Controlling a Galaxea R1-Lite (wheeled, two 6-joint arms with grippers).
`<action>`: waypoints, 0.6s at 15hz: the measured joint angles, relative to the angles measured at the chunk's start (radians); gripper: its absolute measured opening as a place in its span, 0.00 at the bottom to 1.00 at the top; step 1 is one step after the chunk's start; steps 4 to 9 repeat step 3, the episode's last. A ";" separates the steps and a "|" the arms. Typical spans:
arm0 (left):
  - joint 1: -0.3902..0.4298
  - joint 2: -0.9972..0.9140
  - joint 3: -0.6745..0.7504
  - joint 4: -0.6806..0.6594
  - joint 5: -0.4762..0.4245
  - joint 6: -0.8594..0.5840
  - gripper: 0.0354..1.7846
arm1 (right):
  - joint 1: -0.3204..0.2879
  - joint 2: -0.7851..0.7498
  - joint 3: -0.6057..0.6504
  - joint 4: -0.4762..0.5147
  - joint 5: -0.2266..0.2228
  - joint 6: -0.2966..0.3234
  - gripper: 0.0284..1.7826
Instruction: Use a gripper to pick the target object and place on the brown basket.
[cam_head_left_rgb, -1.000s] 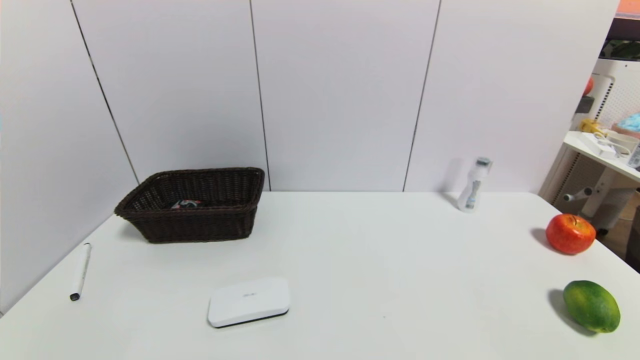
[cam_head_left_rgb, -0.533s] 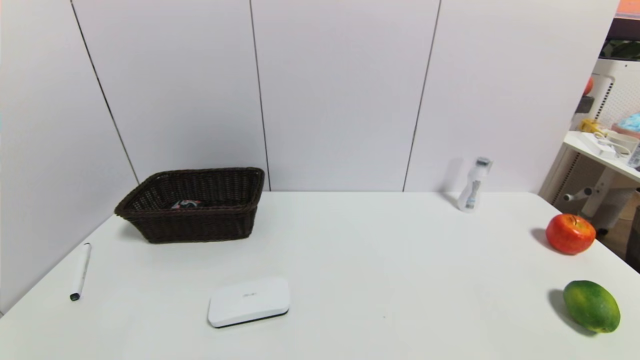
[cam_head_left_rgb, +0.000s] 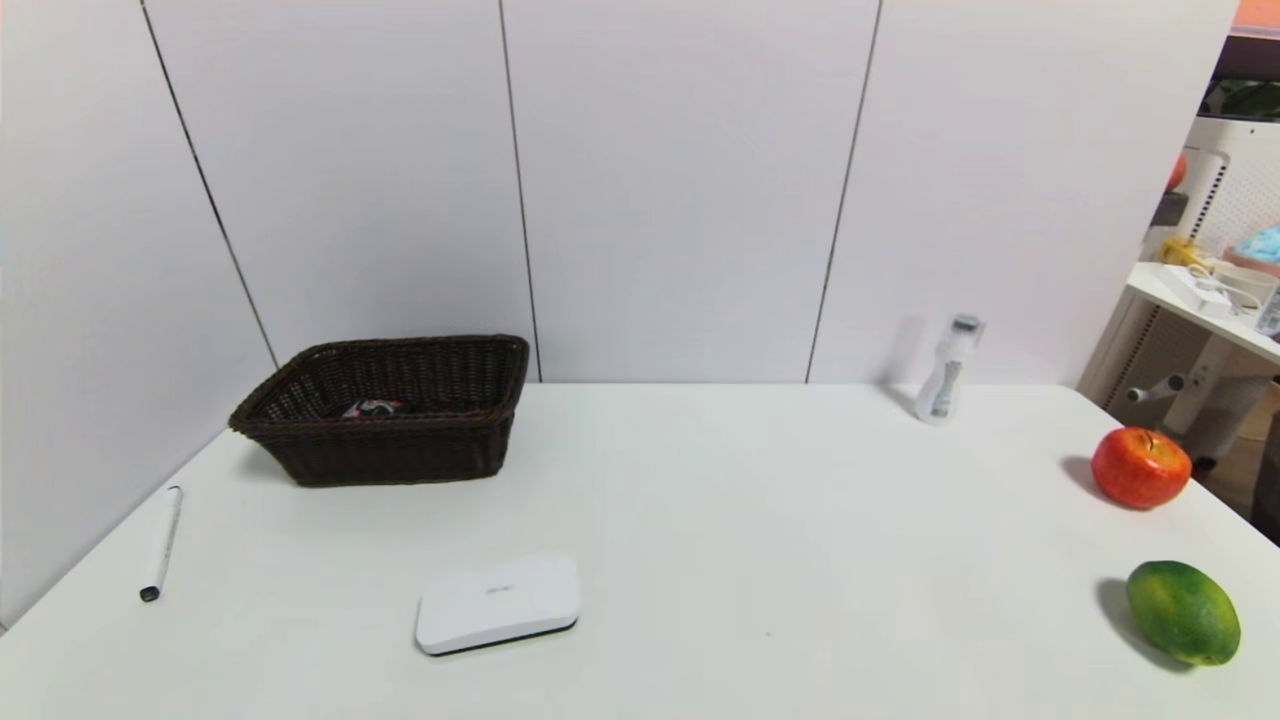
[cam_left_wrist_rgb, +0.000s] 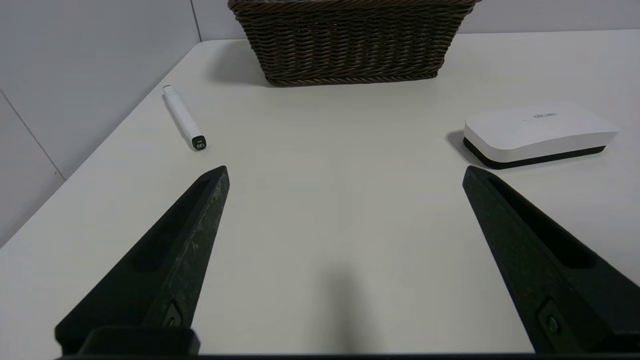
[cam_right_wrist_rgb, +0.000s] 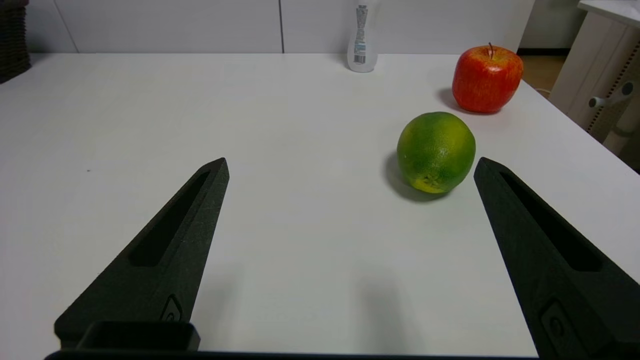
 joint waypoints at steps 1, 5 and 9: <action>0.000 0.000 0.000 0.000 0.000 0.000 0.94 | 0.000 0.000 0.000 0.000 0.000 0.000 0.95; 0.000 0.000 0.000 -0.001 0.000 0.000 0.94 | 0.000 0.000 0.000 0.000 0.000 0.002 0.95; 0.000 0.000 0.000 -0.001 0.000 0.000 0.94 | 0.000 0.000 0.000 0.000 0.000 0.002 0.95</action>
